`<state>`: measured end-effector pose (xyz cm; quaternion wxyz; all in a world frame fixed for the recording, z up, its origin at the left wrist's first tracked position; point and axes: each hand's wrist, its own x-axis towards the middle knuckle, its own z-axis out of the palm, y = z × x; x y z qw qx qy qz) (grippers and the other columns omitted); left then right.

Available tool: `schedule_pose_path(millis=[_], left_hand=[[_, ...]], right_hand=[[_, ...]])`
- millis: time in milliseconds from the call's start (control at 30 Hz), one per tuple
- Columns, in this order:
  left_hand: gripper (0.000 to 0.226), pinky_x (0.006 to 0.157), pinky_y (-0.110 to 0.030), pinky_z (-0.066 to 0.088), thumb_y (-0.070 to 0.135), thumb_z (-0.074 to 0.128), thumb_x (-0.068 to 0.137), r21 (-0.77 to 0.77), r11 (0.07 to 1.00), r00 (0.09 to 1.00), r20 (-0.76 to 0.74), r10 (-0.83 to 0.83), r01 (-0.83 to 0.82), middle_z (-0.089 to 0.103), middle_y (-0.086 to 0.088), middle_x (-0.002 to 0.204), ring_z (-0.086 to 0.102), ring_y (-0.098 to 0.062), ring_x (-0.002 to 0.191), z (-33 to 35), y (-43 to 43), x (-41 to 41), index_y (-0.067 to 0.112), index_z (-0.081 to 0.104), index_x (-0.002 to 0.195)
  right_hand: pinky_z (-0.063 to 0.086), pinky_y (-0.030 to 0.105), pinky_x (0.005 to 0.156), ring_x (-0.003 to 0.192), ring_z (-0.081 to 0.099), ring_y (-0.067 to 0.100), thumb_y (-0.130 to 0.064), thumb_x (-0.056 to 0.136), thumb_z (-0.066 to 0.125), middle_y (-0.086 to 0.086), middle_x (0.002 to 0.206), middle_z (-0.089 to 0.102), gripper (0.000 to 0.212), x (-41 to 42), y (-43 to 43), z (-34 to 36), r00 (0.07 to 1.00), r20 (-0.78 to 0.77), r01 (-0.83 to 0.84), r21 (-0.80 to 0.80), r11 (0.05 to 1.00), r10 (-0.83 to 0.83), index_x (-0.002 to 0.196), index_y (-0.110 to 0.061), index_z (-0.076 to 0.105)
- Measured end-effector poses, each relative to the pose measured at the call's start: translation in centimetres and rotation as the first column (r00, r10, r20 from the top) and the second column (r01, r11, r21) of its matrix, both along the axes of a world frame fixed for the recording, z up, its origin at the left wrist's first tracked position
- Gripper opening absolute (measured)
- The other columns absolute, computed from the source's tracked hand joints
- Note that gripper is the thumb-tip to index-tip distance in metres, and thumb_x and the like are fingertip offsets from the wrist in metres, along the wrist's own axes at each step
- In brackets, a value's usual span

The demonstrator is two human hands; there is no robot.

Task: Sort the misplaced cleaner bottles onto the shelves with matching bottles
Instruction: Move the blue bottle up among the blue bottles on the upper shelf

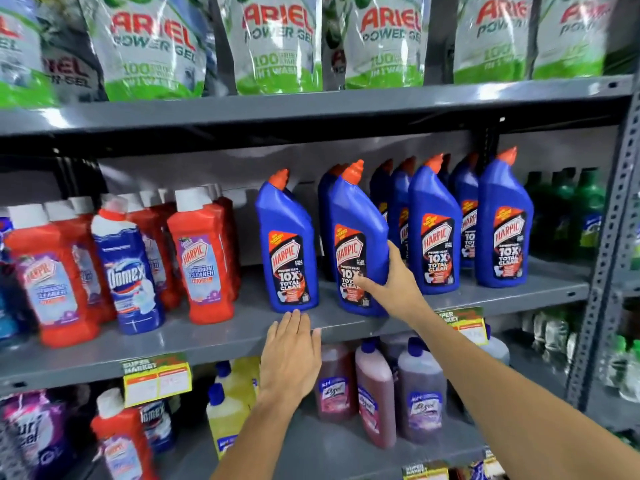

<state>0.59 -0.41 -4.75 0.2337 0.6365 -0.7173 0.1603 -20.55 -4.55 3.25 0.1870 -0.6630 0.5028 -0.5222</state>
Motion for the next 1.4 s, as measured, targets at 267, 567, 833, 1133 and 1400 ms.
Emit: schedule_pose_path(millis=[267, 567, 833, 1133, 1400], left_hand=[[0.057, 0.119, -0.038, 0.017, 0.044, 0.023, 0.102, 0.004, 1.000, 1.000, -0.028, 0.000, 0.000, 0.040, -0.006, 0.155, 0.031, -0.019, 0.145, 0.1, 0.0, 0.0, 0.013, 0.039, 0.147], [0.057, 0.119, -0.039, 0.019, 0.045, 0.024, 0.101, -0.018, 1.000, 0.999, -0.051, -0.001, 0.000, 0.046, -0.006, 0.151, 0.036, -0.019, 0.143, 0.0, 0.2, -0.1, 0.013, 0.045, 0.144], [0.057, 0.120, -0.038, 0.018, 0.045, 0.024, 0.101, -0.018, 1.000, 0.998, -0.068, -0.004, 0.003, 0.044, -0.005, 0.152, 0.034, -0.018, 0.143, 0.0, 0.2, -0.1, 0.014, 0.043, 0.145], [0.056, 0.120, -0.037, 0.014, 0.045, 0.023, 0.102, 0.004, 1.000, 0.997, -0.081, -0.008, 0.008, 0.041, -0.003, 0.154, 0.031, -0.017, 0.145, 0.2, 0.4, -0.1, 0.015, 0.040, 0.147], [0.056, 0.122, -0.036, 0.012, 0.045, 0.023, 0.102, 0.026, 1.000, 0.996, -0.094, -0.010, 0.012, 0.037, -0.002, 0.156, 0.027, -0.015, 0.146, 0.4, 0.4, -0.2, 0.017, 0.038, 0.148]], right_hand=[[0.046, 0.046, 0.109, 0.128, 0.052, 0.019, -0.024, 0.065, 0.095, 0.001, 0.136, 0.053, 0.111, -0.4, -1.6, -2.5, 0.994, 0.079, -0.081, 0.040, 0.996, 0.078, 0.153, -0.028, 0.027], [0.056, 0.041, 0.097, 0.108, 0.062, 0.004, -0.022, 0.072, 0.090, -0.015, 0.118, 0.058, 0.096, -1.3, -3.0, -2.6, 0.986, 0.120, -0.127, 0.116, 0.985, 0.113, 0.147, -0.028, 0.032], [0.052, 0.028, 0.089, 0.095, 0.057, -0.007, -0.014, 0.076, 0.087, -0.023, 0.106, 0.056, 0.094, -1.4, -3.4, -3.0, 0.988, 0.133, -0.093, 0.125, 0.988, 0.076, 0.150, -0.027, 0.031], [0.047, 0.033, 0.101, 0.115, 0.057, 0.014, -0.017, 0.086, 0.079, -0.002, 0.135, 0.060, 0.094, -1.1, -3.3, -3.1, 0.997, 0.040, -0.076, 0.111, 0.991, 0.072, 0.158, -0.024, 0.019], [0.045, 0.042, 0.110, 0.131, 0.054, 0.023, -0.016, 0.089, 0.076, 0.003, 0.145, 0.056, 0.093, -0.8, -3.0, -2.9, 0.999, -0.007, -0.052, 0.113, 0.992, 0.054, 0.160, -0.023, 0.015]])
